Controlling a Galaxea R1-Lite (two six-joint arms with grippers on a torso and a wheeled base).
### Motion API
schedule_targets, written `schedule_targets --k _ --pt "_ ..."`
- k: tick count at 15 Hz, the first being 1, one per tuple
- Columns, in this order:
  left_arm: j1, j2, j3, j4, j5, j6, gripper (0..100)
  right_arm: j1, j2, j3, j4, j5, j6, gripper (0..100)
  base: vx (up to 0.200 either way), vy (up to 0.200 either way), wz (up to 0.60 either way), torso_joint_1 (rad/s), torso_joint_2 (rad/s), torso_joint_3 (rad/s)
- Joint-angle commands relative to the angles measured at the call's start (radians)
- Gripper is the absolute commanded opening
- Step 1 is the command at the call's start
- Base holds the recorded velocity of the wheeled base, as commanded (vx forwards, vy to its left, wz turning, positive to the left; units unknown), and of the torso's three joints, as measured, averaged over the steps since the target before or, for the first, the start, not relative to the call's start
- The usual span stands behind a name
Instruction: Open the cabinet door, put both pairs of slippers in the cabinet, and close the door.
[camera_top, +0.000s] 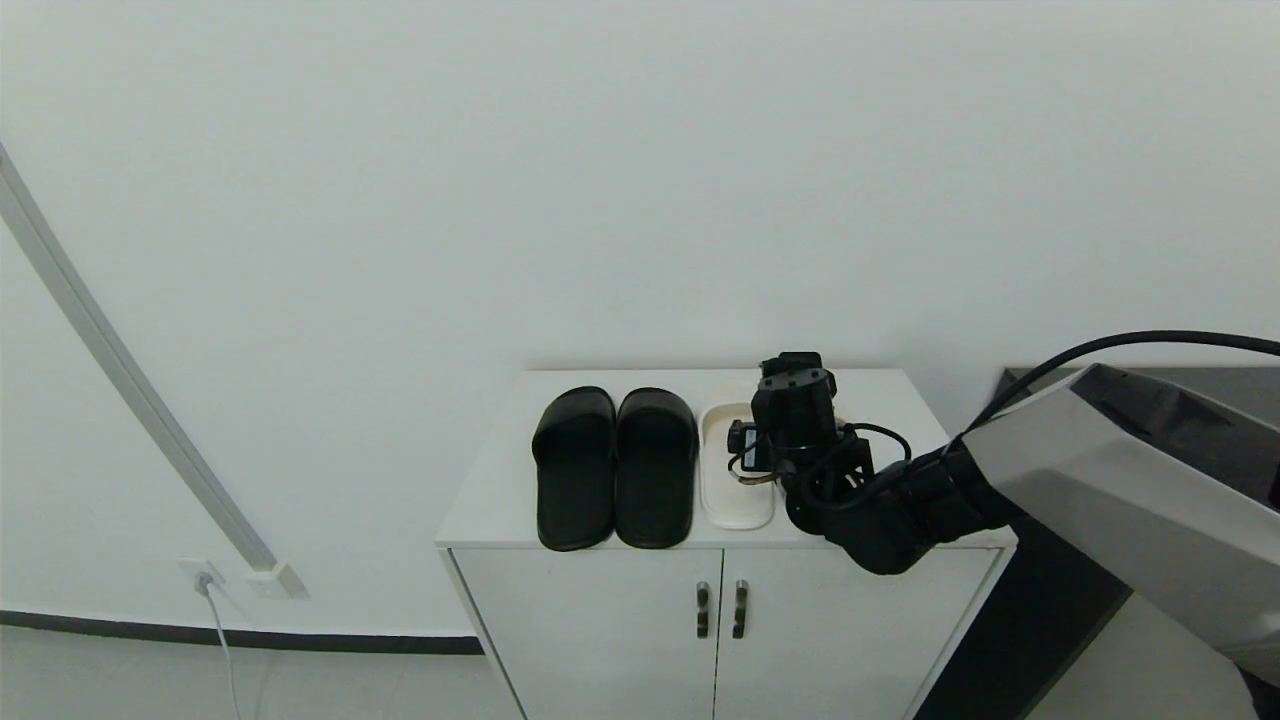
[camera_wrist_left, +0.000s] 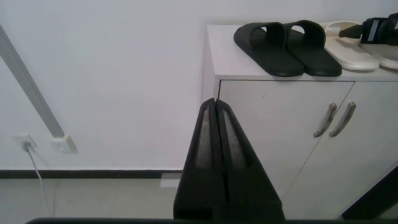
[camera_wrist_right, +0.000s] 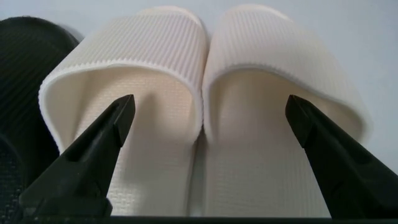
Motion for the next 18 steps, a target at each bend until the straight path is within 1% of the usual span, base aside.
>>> schedule_targets --k 1,3,4,13,15,18 --pt "0.000 0.001 0.000 0.000 0.001 0.000 0 -0.002 0.012 -0.034 0.000 0.002 -0.003 100 0.000 0.000 0.00 0.000 0.00 0.000" --pt "0.000 0.001 0.000 0.000 0.001 0.000 0 -0.003 0.031 -0.066 0.000 0.002 -0.012 100 0.000 0.000 0.00 0.000 0.00 0.000" --pt "0.000 0.001 0.000 0.000 0.001 0.000 0 -0.003 0.034 -0.069 0.000 0.002 -0.017 0 0.000 0.000 0.00 0.000 0.00 0.000" --pt "0.000 0.001 0.000 0.000 0.002 -0.005 0 -0.003 0.037 -0.063 0.000 0.001 -0.020 0 0.000 0.000 0.00 0.000 0.00 0.000" --pt "0.000 0.001 0.000 0.000 0.002 -0.005 0 -0.003 -0.011 -0.035 0.000 0.002 -0.020 0 0.000 0.000 0.00 0.000 0.00 0.000" --pt "0.000 0.001 0.000 0.000 0.002 -0.005 0 0.006 -0.207 0.115 -0.002 0.051 -0.054 0 0.000 0.000 0.00 0.000 0.00 0.000"
